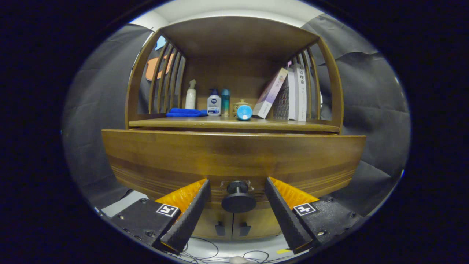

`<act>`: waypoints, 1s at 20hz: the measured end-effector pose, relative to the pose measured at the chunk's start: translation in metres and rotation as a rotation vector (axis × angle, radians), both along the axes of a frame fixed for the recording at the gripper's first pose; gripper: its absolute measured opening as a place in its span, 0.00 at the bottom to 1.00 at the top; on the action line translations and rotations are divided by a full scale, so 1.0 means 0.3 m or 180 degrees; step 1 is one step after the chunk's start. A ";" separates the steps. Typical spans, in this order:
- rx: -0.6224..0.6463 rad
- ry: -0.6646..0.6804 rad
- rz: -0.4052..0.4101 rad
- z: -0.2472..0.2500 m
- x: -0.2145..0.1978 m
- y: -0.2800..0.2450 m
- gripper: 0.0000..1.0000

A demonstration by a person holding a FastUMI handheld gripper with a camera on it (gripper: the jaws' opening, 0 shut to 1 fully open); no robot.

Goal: Pull open the drawer, take out the items inside it, and place them on the countertop above the cabinet.

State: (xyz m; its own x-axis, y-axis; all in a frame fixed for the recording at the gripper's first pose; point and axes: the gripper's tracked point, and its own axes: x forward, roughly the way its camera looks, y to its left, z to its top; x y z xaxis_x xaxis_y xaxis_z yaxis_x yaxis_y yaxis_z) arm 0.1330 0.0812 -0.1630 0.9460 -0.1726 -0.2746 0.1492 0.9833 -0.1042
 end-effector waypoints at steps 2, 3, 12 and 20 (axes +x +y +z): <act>0.0002 -0.0003 -0.0004 -0.002 0.027 -0.002 0.99; 0.0006 0.0007 -0.0008 -0.003 0.045 -0.003 0.99; 0.0072 0.0104 -0.0022 -0.018 0.221 -0.021 0.99; 0.0038 0.0122 -0.0022 -0.012 0.167 -0.060 0.99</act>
